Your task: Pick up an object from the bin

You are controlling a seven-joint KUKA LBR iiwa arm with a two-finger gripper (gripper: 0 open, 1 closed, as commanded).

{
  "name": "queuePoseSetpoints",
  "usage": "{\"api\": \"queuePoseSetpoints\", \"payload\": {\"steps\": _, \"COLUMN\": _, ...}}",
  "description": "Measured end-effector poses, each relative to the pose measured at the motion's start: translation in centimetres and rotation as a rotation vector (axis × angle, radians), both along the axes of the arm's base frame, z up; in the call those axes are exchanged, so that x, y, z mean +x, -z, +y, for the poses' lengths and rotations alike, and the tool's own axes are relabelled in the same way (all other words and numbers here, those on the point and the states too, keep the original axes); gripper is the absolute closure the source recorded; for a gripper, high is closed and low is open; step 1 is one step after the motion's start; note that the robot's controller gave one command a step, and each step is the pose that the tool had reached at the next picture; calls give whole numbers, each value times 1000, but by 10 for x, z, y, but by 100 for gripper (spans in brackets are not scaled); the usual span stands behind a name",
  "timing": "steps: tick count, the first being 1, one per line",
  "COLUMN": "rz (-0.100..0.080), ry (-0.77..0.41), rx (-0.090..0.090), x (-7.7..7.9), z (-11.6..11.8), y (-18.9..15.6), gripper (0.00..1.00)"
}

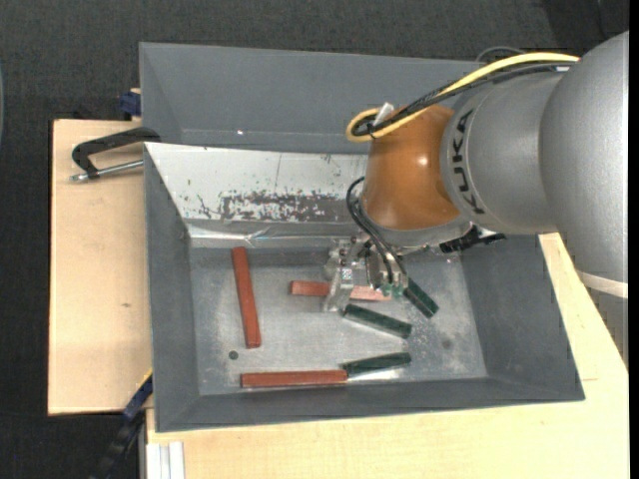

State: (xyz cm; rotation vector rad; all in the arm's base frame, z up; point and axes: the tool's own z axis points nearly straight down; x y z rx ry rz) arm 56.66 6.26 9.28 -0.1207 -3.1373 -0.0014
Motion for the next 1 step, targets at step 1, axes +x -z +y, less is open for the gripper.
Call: {"api": "queuePoseSetpoints", "payload": {"steps": 1, "rz": -7, "ry": 0, "rx": 1, "x": 2, "z": 0, "y": -15, "gripper": 100}}
